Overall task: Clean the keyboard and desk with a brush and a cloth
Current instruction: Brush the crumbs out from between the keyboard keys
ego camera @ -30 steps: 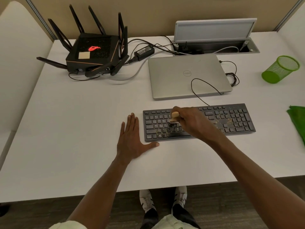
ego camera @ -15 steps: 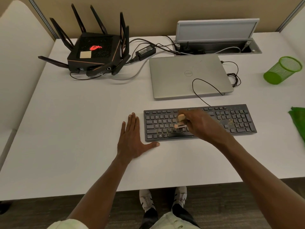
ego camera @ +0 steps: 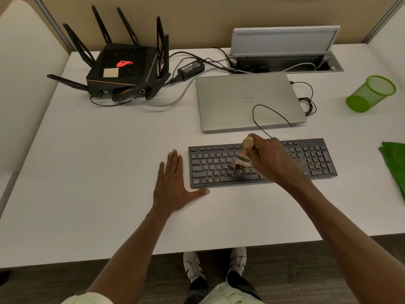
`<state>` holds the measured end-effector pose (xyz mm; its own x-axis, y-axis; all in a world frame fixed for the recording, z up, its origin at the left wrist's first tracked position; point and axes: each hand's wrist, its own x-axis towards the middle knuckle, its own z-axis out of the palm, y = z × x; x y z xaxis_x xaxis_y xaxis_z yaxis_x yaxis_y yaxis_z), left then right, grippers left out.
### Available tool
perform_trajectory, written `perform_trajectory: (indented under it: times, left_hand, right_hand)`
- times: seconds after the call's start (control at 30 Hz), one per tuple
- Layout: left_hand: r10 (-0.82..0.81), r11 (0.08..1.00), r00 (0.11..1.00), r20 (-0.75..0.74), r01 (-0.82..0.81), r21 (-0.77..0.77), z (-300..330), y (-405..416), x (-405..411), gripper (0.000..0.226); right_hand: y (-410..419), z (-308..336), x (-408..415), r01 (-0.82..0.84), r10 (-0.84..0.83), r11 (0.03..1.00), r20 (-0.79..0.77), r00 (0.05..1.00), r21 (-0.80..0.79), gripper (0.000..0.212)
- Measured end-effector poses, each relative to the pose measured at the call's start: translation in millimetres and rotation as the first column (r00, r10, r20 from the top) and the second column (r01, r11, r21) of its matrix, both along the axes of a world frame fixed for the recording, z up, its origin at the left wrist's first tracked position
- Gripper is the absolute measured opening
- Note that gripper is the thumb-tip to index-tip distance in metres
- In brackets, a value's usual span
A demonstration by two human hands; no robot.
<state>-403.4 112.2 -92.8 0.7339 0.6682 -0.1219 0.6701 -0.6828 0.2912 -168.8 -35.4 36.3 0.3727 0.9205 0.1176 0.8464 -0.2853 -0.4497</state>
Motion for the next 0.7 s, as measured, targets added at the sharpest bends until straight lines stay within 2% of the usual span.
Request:
perform_trajectory:
  times: [0.17,0.3,0.47,0.63,0.7]
  left_hand:
    - [-0.001,1.0,1.0,-0.013,0.001,0.004,0.8,0.3,0.2,0.146]
    - [-0.005,1.0,1.0,-0.016,0.005,-0.004,1.3,0.2,-0.1,0.146]
    - [-0.007,1.0,1.0,-0.011,0.007,-0.005,1.3,0.5,0.2,0.146]
    - [-0.008,1.0,1.0,-0.014,0.008,-0.007,1.8,0.9,0.4,0.147]
    - [-0.011,1.0,1.0,-0.017,0.011,0.0,1.6,0.7,0.6,0.146]
  right_hand:
    - [13.1,-2.4,-3.6,0.3,-0.285,0.95,-0.157,0.945,0.082,0.008]
    - [21.8,-12.2,-9.1,0.446,-0.405,0.885,-0.254,0.878,0.132,0.013]
    - [23.6,-27.3,-23.1,0.451,-0.396,0.883,-0.309,0.865,0.132,0.012]
    - [10.1,-29.0,-28.8,0.371,-0.341,0.923,-0.226,0.913,0.106,0.008]
    - [13.0,-23.9,-25.6,0.392,-0.357,0.911,-0.232,0.905,0.129,0.008]
